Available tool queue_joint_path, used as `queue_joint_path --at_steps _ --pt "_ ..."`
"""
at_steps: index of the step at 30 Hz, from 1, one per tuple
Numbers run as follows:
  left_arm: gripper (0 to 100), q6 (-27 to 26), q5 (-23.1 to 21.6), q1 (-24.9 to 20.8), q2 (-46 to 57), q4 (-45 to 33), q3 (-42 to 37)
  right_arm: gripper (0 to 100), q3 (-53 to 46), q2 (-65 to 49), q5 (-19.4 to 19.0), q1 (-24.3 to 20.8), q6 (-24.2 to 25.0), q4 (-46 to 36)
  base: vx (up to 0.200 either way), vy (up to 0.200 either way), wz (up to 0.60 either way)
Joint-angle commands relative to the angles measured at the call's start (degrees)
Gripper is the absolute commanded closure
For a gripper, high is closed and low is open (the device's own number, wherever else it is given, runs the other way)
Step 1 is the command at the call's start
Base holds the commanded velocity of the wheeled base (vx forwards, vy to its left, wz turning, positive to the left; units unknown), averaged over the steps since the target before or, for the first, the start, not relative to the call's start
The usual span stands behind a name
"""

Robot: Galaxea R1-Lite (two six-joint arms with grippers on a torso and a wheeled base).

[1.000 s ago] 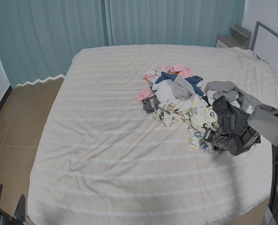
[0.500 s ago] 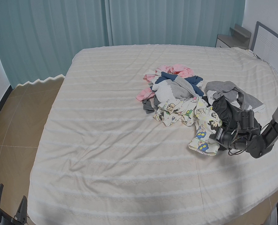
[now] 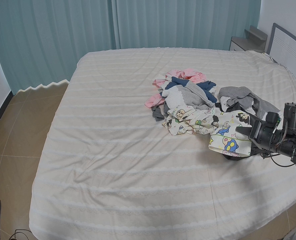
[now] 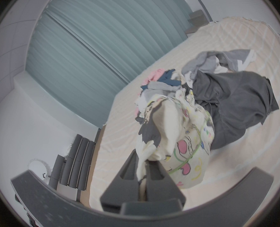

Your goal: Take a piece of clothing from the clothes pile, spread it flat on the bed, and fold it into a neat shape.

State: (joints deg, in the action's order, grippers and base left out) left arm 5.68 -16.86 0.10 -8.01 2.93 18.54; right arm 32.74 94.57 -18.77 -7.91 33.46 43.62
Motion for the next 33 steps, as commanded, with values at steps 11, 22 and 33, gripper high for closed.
queue_joint_path --at_steps 11,22,33 --pt "0 -6.47 -11.44 -22.16 -40.24 0.5 0.71 100 4.7 -25.67 -7.42 -8.17 0.11 -11.54 0.0 0.0 0.0" --pt "0 -6.65 -7.93 -35.34 -64.59 10.61 -1.32 100 7.42 -30.59 -7.33 -16.87 0.11 -16.72 0.0 0.0 0.0" --pt "0 -6.12 -7.57 -38.86 -83.75 41.28 -9.58 100 10.67 -29.45 -6.98 -27.51 0.02 -19.98 0.0 0.0 0.0"
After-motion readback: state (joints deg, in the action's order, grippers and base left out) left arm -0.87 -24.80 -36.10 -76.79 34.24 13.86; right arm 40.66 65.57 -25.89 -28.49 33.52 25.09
